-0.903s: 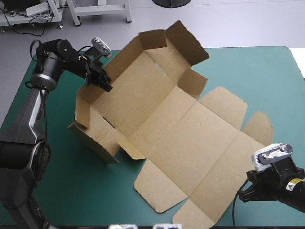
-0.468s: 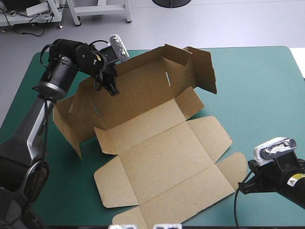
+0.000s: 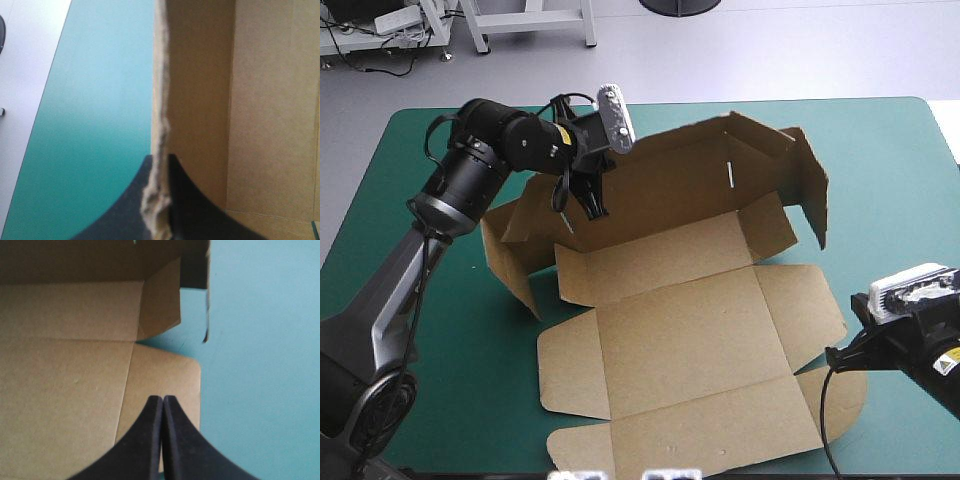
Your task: Fold the box
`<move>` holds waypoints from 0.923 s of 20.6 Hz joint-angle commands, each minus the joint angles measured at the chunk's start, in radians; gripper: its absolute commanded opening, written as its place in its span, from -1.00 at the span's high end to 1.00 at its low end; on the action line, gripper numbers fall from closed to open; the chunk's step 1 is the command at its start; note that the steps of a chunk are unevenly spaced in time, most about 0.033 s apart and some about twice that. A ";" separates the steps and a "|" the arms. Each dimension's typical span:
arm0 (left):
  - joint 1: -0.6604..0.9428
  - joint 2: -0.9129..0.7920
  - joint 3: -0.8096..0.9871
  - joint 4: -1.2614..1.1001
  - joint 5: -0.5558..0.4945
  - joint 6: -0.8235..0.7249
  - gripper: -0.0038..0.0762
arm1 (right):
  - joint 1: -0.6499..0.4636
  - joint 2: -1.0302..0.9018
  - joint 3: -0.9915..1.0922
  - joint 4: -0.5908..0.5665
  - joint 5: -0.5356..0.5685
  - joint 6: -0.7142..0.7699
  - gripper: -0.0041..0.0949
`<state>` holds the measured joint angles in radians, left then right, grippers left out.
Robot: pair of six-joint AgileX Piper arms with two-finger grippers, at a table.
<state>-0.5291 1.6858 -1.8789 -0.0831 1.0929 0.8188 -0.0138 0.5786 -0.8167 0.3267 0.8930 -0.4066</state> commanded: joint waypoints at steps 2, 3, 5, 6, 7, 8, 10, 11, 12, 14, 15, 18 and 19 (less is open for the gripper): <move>-0.058 -0.117 0.090 0.061 -0.138 -0.003 0.92 | 0.003 0.008 -0.079 0.010 -0.131 -0.002 0.97; -0.069 -0.146 0.134 0.083 -0.172 -0.007 0.92 | 0.003 0.010 -0.090 0.010 -0.145 -0.002 0.96; -0.083 -0.196 0.201 0.102 -0.221 -0.007 0.92 | 0.003 0.010 -0.094 0.010 -0.172 0.000 0.97; -0.089 -0.213 0.225 0.114 -0.241 -0.007 0.92 | 0.003 0.010 -0.094 0.010 -0.178 0.000 0.97; -0.108 -0.241 0.265 0.158 -0.281 -0.007 0.92 | 0.003 0.010 -0.094 0.013 -0.189 0.000 0.97; -0.126 -0.266 0.304 0.201 -0.333 -0.009 0.92 | 0.003 0.010 -0.094 0.013 -0.200 0.000 0.97; -0.177 -0.298 0.362 0.285 -0.401 -0.013 0.92 | 0.003 0.010 -0.094 0.013 -0.215 0.000 0.97; -0.200 -0.311 0.387 0.315 -0.405 -0.023 0.92 | 0.003 0.010 -0.094 0.013 -0.215 0.000 0.96; -0.234 -0.321 0.415 0.352 -0.393 -0.052 0.92 | 0.003 0.012 -0.094 0.016 -0.215 0.000 0.97; -0.278 -0.346 0.481 0.455 -0.410 -0.110 0.92 | 0.003 0.028 -0.094 0.020 -0.215 0.013 0.97; -0.302 -0.362 0.514 0.532 -0.431 -0.162 0.92 | 0.003 0.035 -0.095 0.020 -0.217 0.025 0.97; -0.349 -0.410 0.604 0.789 -0.501 -0.349 0.92 | 0.003 0.057 -0.095 0.020 -0.237 0.038 0.97; -0.355 -0.414 0.618 0.842 -0.512 -0.392 0.92 | 0.003 0.066 -0.095 0.020 -0.250 0.037 0.97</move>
<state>-0.8590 1.3334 -1.2726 0.5628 0.6909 0.5610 -0.0138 0.6214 -0.8780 0.3297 0.7380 -0.3769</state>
